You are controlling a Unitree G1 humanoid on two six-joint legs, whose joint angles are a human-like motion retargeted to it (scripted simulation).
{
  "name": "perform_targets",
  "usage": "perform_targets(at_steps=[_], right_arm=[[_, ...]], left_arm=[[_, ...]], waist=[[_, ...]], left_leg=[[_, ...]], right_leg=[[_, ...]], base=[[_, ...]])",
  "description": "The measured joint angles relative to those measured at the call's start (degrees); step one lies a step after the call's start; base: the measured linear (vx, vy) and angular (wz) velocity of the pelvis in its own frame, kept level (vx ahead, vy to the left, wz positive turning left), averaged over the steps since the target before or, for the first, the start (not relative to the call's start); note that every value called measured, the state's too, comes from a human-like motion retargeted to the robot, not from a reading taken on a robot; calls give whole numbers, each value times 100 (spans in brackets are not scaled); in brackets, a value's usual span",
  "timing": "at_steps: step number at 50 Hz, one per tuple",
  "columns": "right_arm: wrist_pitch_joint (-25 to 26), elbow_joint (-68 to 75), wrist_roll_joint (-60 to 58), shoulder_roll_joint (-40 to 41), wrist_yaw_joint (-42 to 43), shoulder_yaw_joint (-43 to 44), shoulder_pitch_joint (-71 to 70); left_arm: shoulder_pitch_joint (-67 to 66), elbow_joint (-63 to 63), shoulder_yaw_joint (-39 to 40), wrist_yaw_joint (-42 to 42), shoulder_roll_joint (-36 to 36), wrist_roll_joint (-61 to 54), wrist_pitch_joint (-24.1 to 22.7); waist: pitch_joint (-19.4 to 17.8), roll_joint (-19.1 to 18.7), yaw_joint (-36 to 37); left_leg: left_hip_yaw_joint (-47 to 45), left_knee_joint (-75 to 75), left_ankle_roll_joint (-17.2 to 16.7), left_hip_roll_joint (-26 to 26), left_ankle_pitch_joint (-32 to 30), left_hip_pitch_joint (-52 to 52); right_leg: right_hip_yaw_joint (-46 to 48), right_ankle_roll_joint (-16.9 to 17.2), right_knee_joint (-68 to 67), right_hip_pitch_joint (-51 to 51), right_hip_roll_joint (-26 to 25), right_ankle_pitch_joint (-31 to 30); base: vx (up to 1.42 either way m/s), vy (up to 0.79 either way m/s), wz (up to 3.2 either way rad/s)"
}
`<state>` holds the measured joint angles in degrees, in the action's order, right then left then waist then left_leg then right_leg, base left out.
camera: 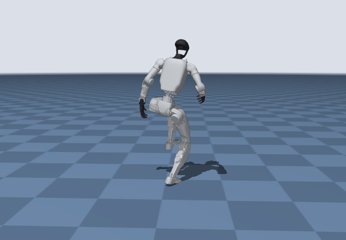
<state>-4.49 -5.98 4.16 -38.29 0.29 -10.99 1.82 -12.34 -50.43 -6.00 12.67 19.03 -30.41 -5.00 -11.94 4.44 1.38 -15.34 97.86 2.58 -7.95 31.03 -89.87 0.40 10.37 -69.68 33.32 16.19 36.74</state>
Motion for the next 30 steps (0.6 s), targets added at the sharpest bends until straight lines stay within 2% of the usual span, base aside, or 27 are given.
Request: perform_targets(at_steps=[3, 7, 10, 14, 17, 20, 22, 27, 30], right_arm=[[-37, 36, -51, -65, -61, -96, 74], [-75, 165, -69, -25, -250, -317, 314], [-96, 326, -53, 60, -387, -463, 596], [-142, 609, -23, 234, -446, -584, 996], [-221, 757, 37, 428, -328, -597, 1321], [-334, 814, 167, 653, -126, -541, 1637], [-414, 757, 325, 777, -49, -459, 1818], [-530, 385, 773, 989, -25, -275, 2077], [-524, 112, 963, 1068, -107, -258, 2039]], left_arm=[[6, -122, -1, -19, -46, 151, -1], [121, -247, 84, -104, -61, 304, -23], [209, -222, 157, -204, -83, 369, -73], [286, 18, 207, -414, -163, 323, -189], [308, 374, 213, -649, -260, 174, -337], [341, 848, 195, -902, -392, -41, -511], [408, 1197, 166, -1042, -456, -156, -613], [649, 1833, 111, -1213, -511, -399, -693], [722, 1875, 53, -1179, -467, -532, -587]], waist=[[337, 0, -6], [596, 74, 7], [765, 84, 37], [952, -46, 103], [978, -206, 112], [880, -274, -28], [779, -204, -185], [617, 61, -438], [570, 167, -414]], left_leg=[[148, 21, -113, -69, -257, 44], [331, 164, -272, -97, -501, 642], [517, 221, -423, -53, -710, 1381], [929, -33, -713, 68, -979, 2696], [1243, -584, -911, 161, -1060, 3806], [1446, -1453, -938, 94, -1052, 4899], [1540, -2078, -900, -90, -1103, 5483], [1801, -3227, -779, -529, -1159, 6375], [1941, -3279, -553, -690, -710, 6596]], right_leg=[[1, 1, 11, 331, -108, -141], [-51, 99, 101, 495, -265, -561], [-60, 258, 161, 619, -439, -1403], [-108, 463, 173, 647, -987, -2489], [-4, 463, 6, 541, -1296, -2946], [43, 463, -350, 352, -1264, -3013], [16, 389, -708, 264, -1027, -2901], [-182, -126, -1865, 349, -342, -2684], [-468, -476, -2810, 521, -59, -2365]], base=[[3, 8, -6], [7, 10, -42], [10, 12, -77], [10, 10, -106], [9, 11, -112], [7, 17, -74], [5, 17, -38], [2, 14, -31], [-3, 14, -36]])
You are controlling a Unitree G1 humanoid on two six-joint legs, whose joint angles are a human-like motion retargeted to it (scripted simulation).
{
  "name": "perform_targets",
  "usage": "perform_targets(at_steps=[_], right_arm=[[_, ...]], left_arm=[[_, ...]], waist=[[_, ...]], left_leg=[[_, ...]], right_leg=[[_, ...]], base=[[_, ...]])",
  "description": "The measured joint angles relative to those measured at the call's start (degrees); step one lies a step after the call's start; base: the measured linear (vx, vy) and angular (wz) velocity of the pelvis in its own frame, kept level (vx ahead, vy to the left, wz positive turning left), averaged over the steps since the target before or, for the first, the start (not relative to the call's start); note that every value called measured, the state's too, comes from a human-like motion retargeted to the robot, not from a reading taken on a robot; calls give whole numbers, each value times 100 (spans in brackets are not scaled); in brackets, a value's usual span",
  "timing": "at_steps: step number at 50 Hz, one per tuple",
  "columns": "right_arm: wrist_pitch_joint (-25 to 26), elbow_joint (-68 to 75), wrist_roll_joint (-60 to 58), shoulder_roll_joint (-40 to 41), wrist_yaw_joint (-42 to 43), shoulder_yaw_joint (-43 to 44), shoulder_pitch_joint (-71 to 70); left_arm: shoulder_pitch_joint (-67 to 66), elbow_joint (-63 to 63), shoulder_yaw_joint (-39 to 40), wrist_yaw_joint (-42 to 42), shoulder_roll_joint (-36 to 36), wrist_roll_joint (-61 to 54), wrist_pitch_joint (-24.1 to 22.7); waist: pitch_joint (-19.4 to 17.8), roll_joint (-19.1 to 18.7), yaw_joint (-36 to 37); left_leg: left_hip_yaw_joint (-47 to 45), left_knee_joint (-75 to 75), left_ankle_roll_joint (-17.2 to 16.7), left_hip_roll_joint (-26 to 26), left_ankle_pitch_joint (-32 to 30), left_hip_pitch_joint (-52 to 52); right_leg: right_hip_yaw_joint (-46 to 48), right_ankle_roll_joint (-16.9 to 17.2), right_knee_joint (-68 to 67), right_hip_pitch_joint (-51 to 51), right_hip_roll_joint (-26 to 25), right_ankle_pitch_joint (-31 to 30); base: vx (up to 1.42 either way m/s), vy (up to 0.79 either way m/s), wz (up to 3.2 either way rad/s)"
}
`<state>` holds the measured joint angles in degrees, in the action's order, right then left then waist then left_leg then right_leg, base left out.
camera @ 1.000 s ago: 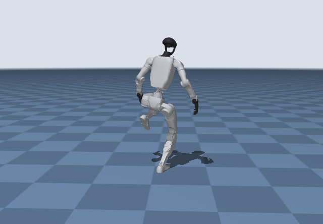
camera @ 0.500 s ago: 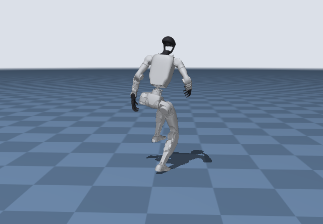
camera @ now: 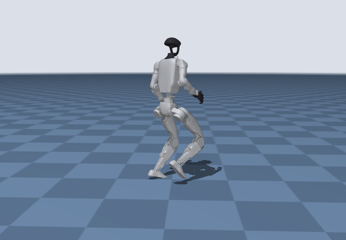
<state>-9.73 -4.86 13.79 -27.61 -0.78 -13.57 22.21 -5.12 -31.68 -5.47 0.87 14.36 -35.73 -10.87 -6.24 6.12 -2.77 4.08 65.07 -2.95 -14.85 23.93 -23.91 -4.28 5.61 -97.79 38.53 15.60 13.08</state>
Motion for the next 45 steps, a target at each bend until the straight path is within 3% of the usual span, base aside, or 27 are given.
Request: perform_targets(at_steps=[5, 8, 12, 13, 17, 20, 23, 27, 31, 33, 36, 45], right_arm=[[-39, -417, -427, -41, 113, -60, -564], [-64, -528, -1133, -267, 249, -158, -1600], [-180, -1049, -1379, -777, 285, -272, -2621], [-189, -1185, -1322, -893, 248, -311, -2801], [-182, -1462, -865, -1156, -3, -552, -3169], [-203, -1454, -581, -1201, -105, -665, -3151], [-210, -1283, -410, -1172, -182, -669, -2979], [-154, -809, -248, -1054, -349, -603, -2612], [27, -167, -224, -801, -625, -552, -2173], [94, 312, -244, -618, -811, -477, -2033], [140, 886, -316, -424, -946, -381, -1767], [-35, 737, -471, -684, -695, 308, -1117]], left_arm=[[8, -670, -162, -4, 235, 260, 330], [182, -1707, -155, 169, 362, 505, 523], [-561, -1772, -80, 520, 356, 383, 592], [-800, -1594, -75, 619, 312, 287, 594], [-1554, -781, -135, 959, 160, -84, 544], [-1804, -293, -238, 1069, 116, -201, 491], [-1852, 91, -376, 1070, 129, -220, 455], [-1679, 546, -501, 1186, 177, -75, 415], [-1365, 770, -513, 1320, 190, 175, 359], [-1085, 741, -496, 1366, 221, 340, 325], [-813, 632, -462, 1387, 212, 567, 238], [-830, 627, -387, 1382, 590, 1241, 10]], waist=[[-131, 130, 267], [-182, 58, 529], [51, -322, 714], [110, -402, 711], [392, -497, 596], [586, -561, 664], [655, -767, 940], [600, -1024, 1278], [458, -1146, 1416], [305, -1221, 1475], [110, -1354, 1437], [-28, -1571, 1028]], left_leg=[[-87, 993, 803, -118, 2172, -108], [-337, 1339, 981, 78, 2591, -429], [-274, 884, 743, 537, 2095, -418], [-227, 622, 587, 613, 1682, -371], [-134, -354, -387, 590, -989, -425], [-218, -579, -673, 563, -1662, -693], [-270, -579, -595, 648, -1369, -757], [-211, -461, -216, 671, -497, -534], [-95, 75, 294, 579, 799, -477], [-70, 262, 394, 682, 1201, -425], [-106, 545, 300, 871, 1217, -538], [-74, 911, -187, 1054, 516, -1526]], right_leg=[[-491, -502, -2048, 311, 439, 742], [-637, -510, -2602, 704, 318, 823], [26, -487, -1936, 707, 21, 1004], [217, -437, -1540, 615, -51, 1004], [682, -50, 406, 230, -237, 632], [842, 243, 1721, 31, -473, 441], [930, 379, 2779, -352, -885, 407], [780, 300, 3613, -1032, -1362, 742], [571, -30, 3693, -1382, -1615, 1997], [519, -202, 3900, -1605, -1773, 2512], [494, -307, 4045, -1673, -1948, 2732], [291, -211, 4403, -1113, -2318, 2363]], base=[[-6, 12, -37], [-4, 10, -79], [9, 2, -119], [13, -3, -104], [9, -6, -46], [1, -6, -25], [-2, -7, -71], [-2, -9, -91], [-9, -13, -67], [-5, -14, -52], [-8, -14, -45], [-3, -9, -51]])
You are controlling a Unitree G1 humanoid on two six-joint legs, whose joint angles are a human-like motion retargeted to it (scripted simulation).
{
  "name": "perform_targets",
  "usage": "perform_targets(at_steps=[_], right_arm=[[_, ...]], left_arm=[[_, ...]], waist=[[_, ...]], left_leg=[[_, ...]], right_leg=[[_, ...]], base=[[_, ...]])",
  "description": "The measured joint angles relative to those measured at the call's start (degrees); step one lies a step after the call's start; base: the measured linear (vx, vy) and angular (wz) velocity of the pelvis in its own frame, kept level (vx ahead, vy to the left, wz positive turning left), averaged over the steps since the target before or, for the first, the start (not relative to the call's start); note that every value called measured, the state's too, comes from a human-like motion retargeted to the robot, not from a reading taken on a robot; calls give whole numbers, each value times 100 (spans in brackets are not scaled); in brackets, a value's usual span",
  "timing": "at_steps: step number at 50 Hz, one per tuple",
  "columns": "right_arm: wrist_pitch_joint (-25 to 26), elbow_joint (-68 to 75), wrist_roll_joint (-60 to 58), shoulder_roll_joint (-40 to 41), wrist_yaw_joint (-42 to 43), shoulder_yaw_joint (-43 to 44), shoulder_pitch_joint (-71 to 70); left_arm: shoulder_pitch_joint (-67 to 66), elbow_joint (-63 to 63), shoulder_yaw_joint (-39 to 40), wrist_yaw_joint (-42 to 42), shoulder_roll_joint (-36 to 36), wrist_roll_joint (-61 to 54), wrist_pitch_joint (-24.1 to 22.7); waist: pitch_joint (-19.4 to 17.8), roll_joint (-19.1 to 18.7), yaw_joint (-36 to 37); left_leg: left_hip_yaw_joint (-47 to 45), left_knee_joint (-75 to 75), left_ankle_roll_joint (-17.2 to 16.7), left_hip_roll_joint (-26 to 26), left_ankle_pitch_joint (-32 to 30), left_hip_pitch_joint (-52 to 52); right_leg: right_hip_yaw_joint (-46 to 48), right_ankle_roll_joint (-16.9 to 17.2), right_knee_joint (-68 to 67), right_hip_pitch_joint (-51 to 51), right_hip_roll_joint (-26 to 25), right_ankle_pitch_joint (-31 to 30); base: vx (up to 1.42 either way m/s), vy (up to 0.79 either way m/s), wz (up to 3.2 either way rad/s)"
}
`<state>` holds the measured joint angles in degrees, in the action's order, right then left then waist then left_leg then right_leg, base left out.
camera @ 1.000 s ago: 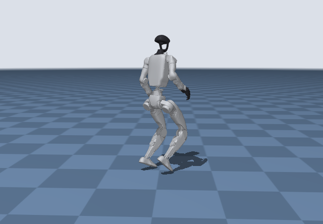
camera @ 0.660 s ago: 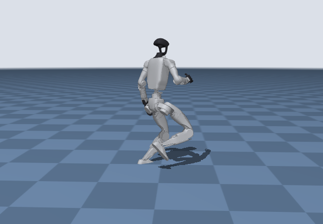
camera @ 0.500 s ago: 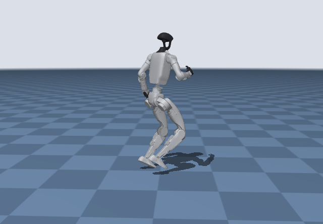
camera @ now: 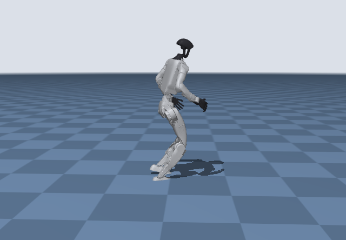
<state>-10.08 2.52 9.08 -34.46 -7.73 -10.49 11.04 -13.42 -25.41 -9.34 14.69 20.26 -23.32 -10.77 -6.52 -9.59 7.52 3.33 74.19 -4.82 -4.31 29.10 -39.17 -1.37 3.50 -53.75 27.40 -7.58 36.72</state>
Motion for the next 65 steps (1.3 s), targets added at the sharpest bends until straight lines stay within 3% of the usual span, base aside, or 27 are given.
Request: perform_targets(at_steps=[8, 13, 17, 21, 25, 28, 30, 33, 36, 40, 41, 43, 47, 48, 50, 55, 57, 60, 63, 65], right_arm=[[-153, -706, -364, -437, 459, 603, 33], [-151, -994, -592, -641, 697, 860, -4], [-59, -1052, -694, -823, 528, 1071, 75], [37, -943, -663, -850, 373, 1196, 421], [-90, -1011, -873, -750, 536, 1258, 895], [-208, -1114, -1014, -656, 935, 1309, 1244], [-290, -1123, -1052, -587, 1276, 1300, 1386], [-505, -1155, -972, -626, 1678, 1331, 1273], [-720, -1398, -579, -729, 1688, 1407, 1074], [-818, -1803, -77, -533, 1567, 1567, 952], [-825, -1888, 21, -416, 1588, 1538, 873], [-828, -2045, 241, -147, 1675, 1409, 684], [-776, -2028, 543, 444, 1998, 911, 316], [-737, -1956, 562, 526, 2072, 807, 267], [-699, -1935, 565, 521, 2099, 696, 310], [-797, -2479, 651, -21, 1845, 978, 1232], [-810, -2684, 693, -124, 1784, 1145, 1728], [-836, -2905, 855, -118, 1773, 1333, 2319], [-864, -2929, 1121, 55, 1754, 1442, 2506], [-905, -2742, 1206, 270, 1776, 1478, 2392]], left_arm=[[-487, -357, 23, 8, 375, 360, -2], [-861, -1111, 137, 59, 159, 367, 131], [-1126, -1864, 482, 191, -123, 204, 298], [-1370, -2224, 1282, -159, -268, -366, 311], [-1452, -1601, 2456, -1180, -385, -1255, -136], [-1335, -666, 3316, -2191, -454, -1494, -658], [-1202, -46, 3694, -2857, -440, -1381, -919], [-823, 498, 3934, -3676, -206, -1103, -1041], [-475, 867, 3702, -3931, 134, -728, -923], [-259, 1835, 2821, -3660, 124, -367, -941], [-212, 2107, 2571, -3519, 74, -402, -971], [-113, 2604, 2084, -3231, 28, -471, -1011], [388, 3260, 1157, -2767, 214, -674, -941], [603, 3358, 977, -2699, 333, -763, -881], [904, 3622, 770, -2578, 642, -924, -815], [798, 4718, 1134, -2557, 1606, -765, -1073], [480, 5143, 1388, -2538, 1808, -703, -1216], [-89, 5646, 1617, -2298, 1816, -928, -1341], [-635, 5624, 1627, -1773, 1510, -1295, -1221], [-983, 5219, 1576, -1439, 1149, -1430, -1050]], waist=[[-455, -78, -485], [-925, -43, -672], [-1151, 158, -727], [-1377, 761, -857], [-1712, 1461, -713], [-1778, 1764, -489], [-1762, 1780, -449], [-1701, 1552, -685], [-1641, 1223, -1153], [-1501, 741, -1850], [-1490, 607, -1999], [-1504, 324, -2239], [-1709, -183, -2556], [-1775, -275, -2581], [-1752, -418, -2651], [-1320, -312, -2762], [-1212, -199, -2687], [-1156, -102, -2396], [-1089, 17, -1856], [-1022, 176, -1493]], left_leg=[[47, 638, 167, -165, 141, -334], [-90, 2807, 250, -397, 176, -856], [-622, 5798, 317, -472, 72, -2333], [-1264, 7547, 613, -308, -297, -4347], [-1257, 6849, 685, 65, -163, -5011], [-957, 5077, 247, 233, -48, -4405], [-702, 3709, -97, 420, -160, -3742], [-548, 1814, -487, 717, -594, -2760], [-426, 455, -914, 673, -1442, -1957], [-562, -557, -1018, 200, -2837, -1381], [-543, -668, -1018, 150, -2844, -1257], [-413, -747, -1018, 168, -2481, -965], [-700, -341, -155, 487, -54, -230], [-763, -361, -82, 483, 265, -1], [-686, -590, -156, 334, 301, 387], [-556, -845, -815, 42, -2101, 920], [-544, -443, -939, 62, -2523, 946], [-556, 742, -731, 430, -2364, 820], [-552, 2208, -142, 970, -1816, 624], [-456, 3129, 314, 1261, -1307, 442]], right_leg=[[-183, -138, -663, 457, -242, 373], [-278, -475, -1470, 465, -423, 1026], [-426, -627, -1805, 362, -406, 1328], [-340, -377, -1938, -150, 479, 1225], [-251, 133, -2018, -694, 1463, 877], [-59, 392, -2453, -467, 2262, 191], [237, 366, -3052, 22, 2714, -516], [779, -342, -4529, 1335, 3169, -935], [1066, -776, -5789, 2745, 2624, -822], [953, -676, -6884, 4181, 1352, -628], [891, -680, -7200, 4460, 1068, -622], [864, -765, -7870, 5009, 557, -668], [981, -757, -8770, 5845, 97, -910], [981, -733, -8681, 5838, 75, -999], [918, -686, -8152, 5466, 151, -1040], [793, -362, -5851, 3595, 878, -1402], [870, -259, -4961, 2816, 1110, -1550], [1060, -122, -3574, 1705, 1083, -1742], [1100, -82, -2333, 639, 778, -1747], [1023, -131, -1761, 23, 556, -1449]], base=[[9, 0, -44], [16, 7, -15], [20, 9, 40], [32, 4, 57], [48, 8, -72], [55, 20, -209], [48, 23, -262], [39, 30, -287], [33, 35, -256], [30, 36, -160], [30, 25, -150], [30, 14, -180], [31, 14, -164], [35, 13, -120], [39, 9, -82], [41, -3, -18], [37, -12, -21], [35, -17, -44], [35, -22, -66], [37, -26, -72]])
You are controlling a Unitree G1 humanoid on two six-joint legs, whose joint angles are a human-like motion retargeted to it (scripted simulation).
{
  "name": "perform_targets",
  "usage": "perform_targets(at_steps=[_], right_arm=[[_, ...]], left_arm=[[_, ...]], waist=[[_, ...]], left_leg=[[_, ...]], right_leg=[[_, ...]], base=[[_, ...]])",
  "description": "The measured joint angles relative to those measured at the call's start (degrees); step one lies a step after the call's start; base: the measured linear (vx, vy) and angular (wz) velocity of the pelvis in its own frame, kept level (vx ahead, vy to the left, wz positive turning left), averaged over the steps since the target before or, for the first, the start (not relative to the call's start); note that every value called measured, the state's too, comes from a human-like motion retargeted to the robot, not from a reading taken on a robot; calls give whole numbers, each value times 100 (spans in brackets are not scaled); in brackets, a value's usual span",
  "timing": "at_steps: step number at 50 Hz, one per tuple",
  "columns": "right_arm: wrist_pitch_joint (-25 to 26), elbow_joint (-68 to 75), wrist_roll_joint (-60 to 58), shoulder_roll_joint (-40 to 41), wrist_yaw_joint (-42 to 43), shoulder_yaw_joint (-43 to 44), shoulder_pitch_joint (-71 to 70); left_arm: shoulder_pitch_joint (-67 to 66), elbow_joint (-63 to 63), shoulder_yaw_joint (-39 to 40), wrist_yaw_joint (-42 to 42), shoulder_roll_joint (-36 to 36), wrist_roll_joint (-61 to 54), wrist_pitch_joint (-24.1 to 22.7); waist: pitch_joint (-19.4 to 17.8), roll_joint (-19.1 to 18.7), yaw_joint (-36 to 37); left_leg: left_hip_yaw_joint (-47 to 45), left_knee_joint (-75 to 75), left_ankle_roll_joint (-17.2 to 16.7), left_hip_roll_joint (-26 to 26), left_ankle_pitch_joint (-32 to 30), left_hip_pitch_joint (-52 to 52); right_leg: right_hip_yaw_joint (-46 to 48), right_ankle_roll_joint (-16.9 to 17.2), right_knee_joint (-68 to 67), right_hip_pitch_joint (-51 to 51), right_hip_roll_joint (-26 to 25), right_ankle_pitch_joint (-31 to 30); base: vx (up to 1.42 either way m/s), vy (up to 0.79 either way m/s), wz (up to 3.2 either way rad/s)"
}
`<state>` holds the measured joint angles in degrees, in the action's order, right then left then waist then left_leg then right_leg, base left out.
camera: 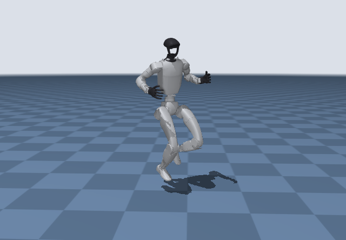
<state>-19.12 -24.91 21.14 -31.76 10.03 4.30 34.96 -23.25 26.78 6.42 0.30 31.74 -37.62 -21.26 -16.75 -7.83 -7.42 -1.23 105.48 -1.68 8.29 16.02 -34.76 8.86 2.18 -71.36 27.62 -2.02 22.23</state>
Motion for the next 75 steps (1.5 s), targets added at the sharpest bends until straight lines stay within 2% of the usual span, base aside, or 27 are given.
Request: perform_targets(at_steps=[2, 5, 7, 9, 11, 13, 17, 20, 22, 24, 26, 28, 30, 33, 35, 37, 38, 40, 43, 46, 50, 55, 60, 65, 69, 70, 75], right_arm=[[-31, 423, -162, 259, 180, 16, -337], [-70, 1558, -871, 562, 750, 21, -1301], [-62, 2454, -1411, 574, 1134, -158, -2189], [7, 2916, -1656, 477, 1232, -473, -2858], [73, 2981, -1583, 306, 1069, -826, -3248], [153, 2740, -1299, 104, 689, -1150, -3275], [358, 1819, -604, -322, -317, -1526, -2516], [447, 995, -361, -762, -888, -1385, -1730], [433, 570, -367, -1050, -1017, -1095, -1338], [417, 322, -464, -1230, -962, -799, -1096], [412, 253, -636, -1228, -801, -605, -1009], [453, 282, -751, -1058, -622, -557, -1079], [534, 359, -734, -815, -490, -675, -1271], [632, 577, -561, -455, -390, -1108, -1730], [675, 660, -482, -247, -425, -1448, -2016], [749, 864, -556, -79, -498, -1722, -2324], [804, 1087, -638, 4, -526, -1828, -2507], [807, 2060, -777, 220, -485, -2086, -3048], [810, 3596, -684, 507, -413, -2285, -3265], [894, 5094, -433, 708, -448, -2313, -3209], [1115, 6815, -39, 871, -595, -2181, -3104], [1347, 8038, 409, 973, -929, -2029, -2962], [1460, 8376, 658, 1005, -1155, -1938, -2816], [1436, 8354, 766, 1100, -1165, -1915, -2702], [1319, 8038, 737, 1239, -1018, -1945, -2688], [1280, 7917, 734, 1265, -974, -1952, -2676], [1099, 6940, 784, 1083, -774, -1860, -2342]], left_arm=[[-307, -844, -102, 179, -573, 44, 262], [-523, -2806, -296, 119, -1741, 269, 640], [-446, -4145, -422, 42, -2369, 363, 801], [-433, -4849, -578, 82, -2597, 356, 905], [-397, -4883, -675, 158, -2472, 315, 915], [-370, -4423, -678, 162, -2118, 326, 825], [-325, -2785, -320, -28, -1248, 449, 547], [-225, -1237, 285, -253, -561, 440, 277], [16, -388, 704, -489, -27, 411, 70], [376, 167, 884, -743, 435, 390, -87], [824, 500, 730, -937, 697, 327, -210], [1342, 708, 307, -1002, 755, 164, -280], [1910, 850, -254, -915, 693, -76, -296], [2692, 934, -1075, -625, 499, -328, -204], [2959, 943, -1477, -346, 314, -345, -38], [2982, 675, -1698, -63, 97, -197, 216], [2918, 359, -1755, 68, -30, -23, 378], [2806, -894, -1809, 254, -418, 496, 640], [2298, -3156, -1907, 214, -1026, 1167, 982], [1916, -5497, -1936, 87, -1551, 1654, 1289], [1751, -8270, -1711, -33, -2053, 1960, 1619], [1684, -9960, -1391, 200, -2207, 1868, 1786], [1629, -10245, -1274, 344, -2128, 1560, 1812], [1648, -9961, -1245, 244, -2083, 1349, 1709], [1771, -9389, -1329, 41, -2034, 1345, 1570], [1798, -9197, -1372, -26, -2007, 1359, 1522], [1773, -7695, -1698, -435, -1600, 1524, 1198]], waist=[[47, 196, 317], [6, 387, 672], [-54, 382, 896], [-3, 333, 1199], [73, 372, 1480], [188, 478, 1687], [415, 620, 1724], [469, 789, 1370], [476, 869, 1021], [461, 844, 609], [433, 724, 185], [401, 564, -183], [399, 416, -464], [432, 294, -582], [488, 307, -524], [543, 364, -349], [530, 395, -231], [257, 424, 81], [169, 480, 412], [238, 520, 674], [307, 523, 938], [359, 612, 1089], [497, 779, 1131], [592, 897, 1092], [591, 997, 969], [585, 1020, 936], [788, 1038, 781]], left_leg=[[206, 791, 412, 105, 505, -271], [524, 1563, 780, -65, 955, -770], [582, 1705, 876, -244, 1102, -1095], [478, 1555, 853, -395, 1138, -1365], [218, 1068, 756, -610, 1004, -1519], [-107, 314, 575, -848, 767, -1512], [-407, -1501, -39, -1333, -106, -1067], [-493, -2582, -505, -1758, -1019, -721], [-506, -3000, -655, -1942, -1384, -603], [-435, -3314, -798, -2070, -1715, -572], [-311, -3537, -975, -2154, -1972, -654], [-186, -3702, -1166, -2195, -2118, -849], [-93, -3841, -1220, -2168, -2009, -1085], [-28, -3721, -1027, -1985, -1456, -1319], [4, -3200, -721, -1935, -677, -1381], [-2, -2403, -355, -1908, 448, -1323], [9, -2045, -228, -1894, 920, -1210], [72, -1640, -118, -1775, 1505, -559], [230, -1809, -34, -1771, 1587, 440], [353, -2197, -46, -1770, 1275, 1191], [497, -2665, -224, -1751, 820, 1756], [584, -3194, -396, -1752, 481, 1834], [563, -3713, -217, -1854, 628, 1646], [553, -3516, 159, -2087, 1512, 1398], [417, -2976, 355, -2241, 1932, 1019], [381, -2833, 387, -2286, 2023, 900], [381, -2670, 307, -2602, 1935, 276]], right_leg=[[-87, -229, 201, -447, -166, 777], [-244, -646, 73, -863, -446, 2088], [-357, -746, -29, -1052, -687, 2524], [-436, -759, 67, -1248, -846, 2652], [-392, -701, 308, -1557, -757, 2535], [-278, -544, 541, -1866, -532, 2144], [-61, -1, 403, -2077, -168, 577], [166, 232, -737, -1628, 415, -448], [274, 135, -1713, -1063, 922, -653], [271, -111, -2529, -345, 1374, -509], [197, -337, -2920, 440, 1685, -267], [149, -474, -2761, 1150, 1871, -62], [153, -455, -2186, 1702, 1929, 41], [89, -238, -1279, 2047, 1643, 33], [-6, -278, -1291, 2005, 1460, 269], [-75, -575, -1834, 1803, 1344, 881], [-121, -713, -2104, 1643, 1242, 1193], [-237, -850, -2311, 1014, 858, 1520], [-360, -807, -1914, 64, 482, 1440], [-517, -608, -1146, -741, 174, 1139], [-618, -392, -186, -1460, -61, 782], [-606, -16, 485, -1633, -105, 76], [-581, 62, 760, -1467, 29, 208], [-704, -240, 427, -1191, 50, 1205], [-822, -316, -381, -748, 68, 1509], [-844, -305, -655, -586, 88, 1515], [-995, 36, -1962, 504, 209, 703]], base=[[38, -25, -92], [39, -19, -109], [43, -12, -115], [49, -10, -105], [54, -11, -60], [58, -11, -23], [53, -10, 2], [44, -10, 19], [41, -11, 18], [40, -11, 34], [41, -12, 64], [44, -14, 85], [50, -17, 84], [59, -19, 46], [68, -19, 20], [73, -19, -2], [74, -18, -41], [72, -16, -77], [64, -13, -48], [50, -9, -16], [31, -5, -11], [11, -1, 10], [3, 1, 29], [4, 0, 21], [4, -2, 24], [2, -5, 23], [1, -8, 32]])
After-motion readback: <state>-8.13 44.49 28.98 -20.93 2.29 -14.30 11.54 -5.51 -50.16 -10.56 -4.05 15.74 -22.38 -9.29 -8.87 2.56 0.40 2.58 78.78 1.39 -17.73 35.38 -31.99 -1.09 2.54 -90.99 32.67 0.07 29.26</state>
